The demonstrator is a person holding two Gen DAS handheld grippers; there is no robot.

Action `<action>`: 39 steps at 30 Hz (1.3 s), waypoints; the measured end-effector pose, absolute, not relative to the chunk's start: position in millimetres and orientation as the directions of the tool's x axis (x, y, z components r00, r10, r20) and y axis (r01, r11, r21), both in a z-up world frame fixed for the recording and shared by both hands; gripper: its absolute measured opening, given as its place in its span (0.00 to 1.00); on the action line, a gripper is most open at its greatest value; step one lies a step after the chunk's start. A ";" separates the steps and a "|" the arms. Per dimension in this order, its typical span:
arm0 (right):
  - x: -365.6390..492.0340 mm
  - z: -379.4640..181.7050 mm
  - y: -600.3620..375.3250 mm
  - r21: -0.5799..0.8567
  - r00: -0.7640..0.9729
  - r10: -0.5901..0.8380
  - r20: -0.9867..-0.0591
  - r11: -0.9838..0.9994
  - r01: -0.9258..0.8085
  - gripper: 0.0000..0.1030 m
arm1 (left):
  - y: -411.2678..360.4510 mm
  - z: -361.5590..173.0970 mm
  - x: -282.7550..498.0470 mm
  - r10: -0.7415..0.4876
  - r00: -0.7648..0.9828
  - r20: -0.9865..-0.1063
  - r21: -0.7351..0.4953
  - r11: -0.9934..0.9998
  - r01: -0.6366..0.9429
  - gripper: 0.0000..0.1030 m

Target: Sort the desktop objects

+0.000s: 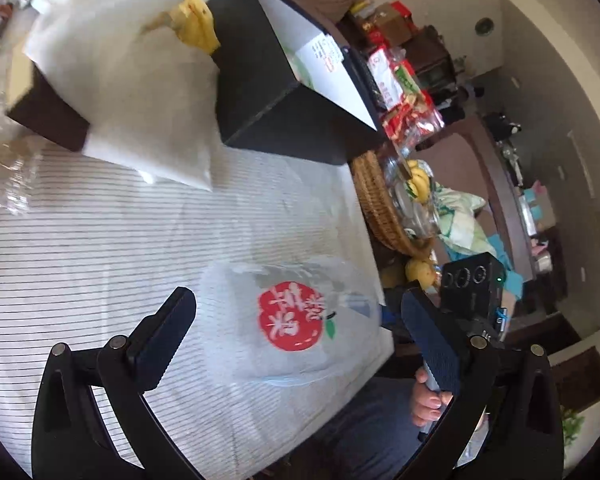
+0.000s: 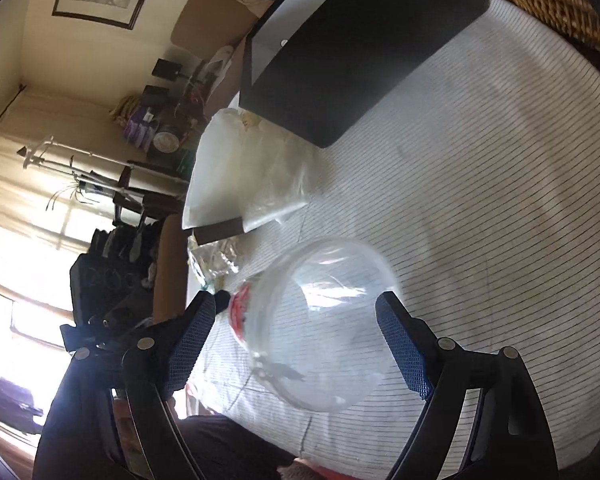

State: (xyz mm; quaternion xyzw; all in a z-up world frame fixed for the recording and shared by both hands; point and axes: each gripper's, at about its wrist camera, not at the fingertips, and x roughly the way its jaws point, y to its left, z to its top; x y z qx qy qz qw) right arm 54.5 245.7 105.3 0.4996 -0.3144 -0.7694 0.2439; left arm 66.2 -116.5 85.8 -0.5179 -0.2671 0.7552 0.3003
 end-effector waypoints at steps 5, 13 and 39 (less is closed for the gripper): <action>56.7 92.9 259.3 0.700 -0.388 -0.674 -0.629 -0.708 0.095 0.83 | -134.8 72.8 85.6 0.604 -0.345 -0.718 -0.596 -0.790 -0.142 1.00; 51.4 71.4 255.9 0.793 -0.303 -0.766 -0.566 -0.607 0.054 0.82 | -78.3 41.8 92.9 0.642 -0.230 -0.731 -0.598 -0.766 -0.236 1.00; 14.6 82.6 228.7 0.719 -0.398 -0.713 -0.578 -0.675 0.165 0.67 | -40.3 36.7 69.6 0.643 -0.279 -0.714 -0.599 -0.766 -0.231 1.00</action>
